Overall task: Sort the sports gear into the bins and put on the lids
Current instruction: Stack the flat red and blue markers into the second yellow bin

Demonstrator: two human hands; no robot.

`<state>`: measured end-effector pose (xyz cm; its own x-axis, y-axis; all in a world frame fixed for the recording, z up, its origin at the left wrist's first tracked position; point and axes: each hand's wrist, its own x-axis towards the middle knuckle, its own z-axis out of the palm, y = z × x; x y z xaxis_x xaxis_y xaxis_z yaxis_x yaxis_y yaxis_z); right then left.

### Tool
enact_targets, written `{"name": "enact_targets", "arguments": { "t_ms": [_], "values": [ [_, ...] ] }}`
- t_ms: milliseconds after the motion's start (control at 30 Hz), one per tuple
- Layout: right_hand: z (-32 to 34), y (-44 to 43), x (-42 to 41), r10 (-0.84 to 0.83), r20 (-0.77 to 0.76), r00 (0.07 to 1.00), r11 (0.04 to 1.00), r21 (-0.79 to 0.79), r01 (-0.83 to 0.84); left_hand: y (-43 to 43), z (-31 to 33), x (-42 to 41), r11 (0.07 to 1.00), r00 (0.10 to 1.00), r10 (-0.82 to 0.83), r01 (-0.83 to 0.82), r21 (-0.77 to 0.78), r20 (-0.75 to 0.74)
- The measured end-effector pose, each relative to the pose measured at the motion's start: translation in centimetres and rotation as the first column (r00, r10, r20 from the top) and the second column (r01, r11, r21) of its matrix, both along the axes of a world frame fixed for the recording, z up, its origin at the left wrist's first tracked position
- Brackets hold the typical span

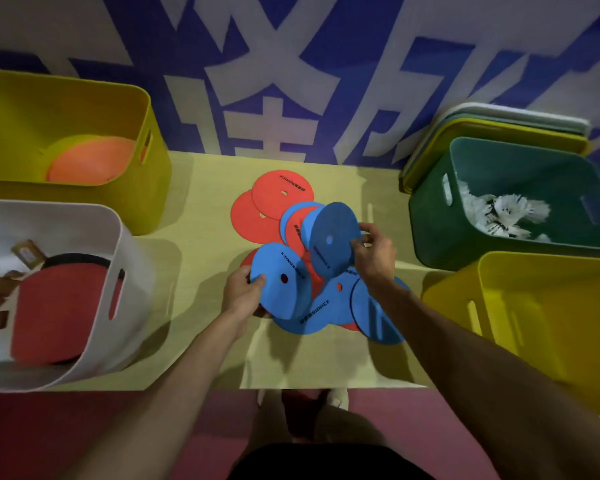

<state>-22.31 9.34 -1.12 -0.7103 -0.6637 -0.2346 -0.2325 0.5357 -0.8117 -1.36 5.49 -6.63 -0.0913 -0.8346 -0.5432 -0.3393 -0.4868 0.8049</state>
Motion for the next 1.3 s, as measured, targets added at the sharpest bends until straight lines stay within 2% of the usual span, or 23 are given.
{"name": "enact_targets", "arguments": {
  "t_ms": [233,433,700,867,1067,1167,1300],
  "values": [
    [5.0,-0.3,-2.4,0.176,-0.17,0.97,0.98,-0.068,-0.19,0.4,4.4,-1.2,0.981,0.981,0.116,-0.138,-0.136,-0.154],
    [9.3,1.4,-7.3,0.145,-0.016,0.989,0.954,-0.263,-0.144,2.9,9.7,-5.6,0.924,0.931,0.231,-0.301,-0.237,-0.284],
    [13.9,7.9,-18.0,0.167,0.247,0.954,0.925,-0.373,-0.066,9.7,16.5,-14.3,0.871,0.916,0.187,-0.322,-0.37,-0.356],
    [14.5,12.8,-24.3,0.203,0.308,0.929,0.932,-0.352,-0.088,13.6,18.5,-19.2,0.917,0.948,-0.011,-0.118,-0.381,-0.319],
    [13.3,17.8,-30.2,0.201,0.299,0.933,0.95,-0.293,-0.111,16.9,18.9,-25.0,0.92,0.941,-0.306,0.253,-0.299,-0.147],
    [12.4,19.9,-32.5,0.197,0.181,0.964,0.965,-0.212,-0.157,17.8,18.0,-28.0,0.876,0.894,-0.446,0.426,-0.224,-0.044],
    [11.5,22.0,-34.7,0.297,0.02,0.955,0.953,-0.064,-0.295,18.4,15.4,-31.5,0.782,0.79,-0.61,0.613,-0.109,0.067]
  ]
}}
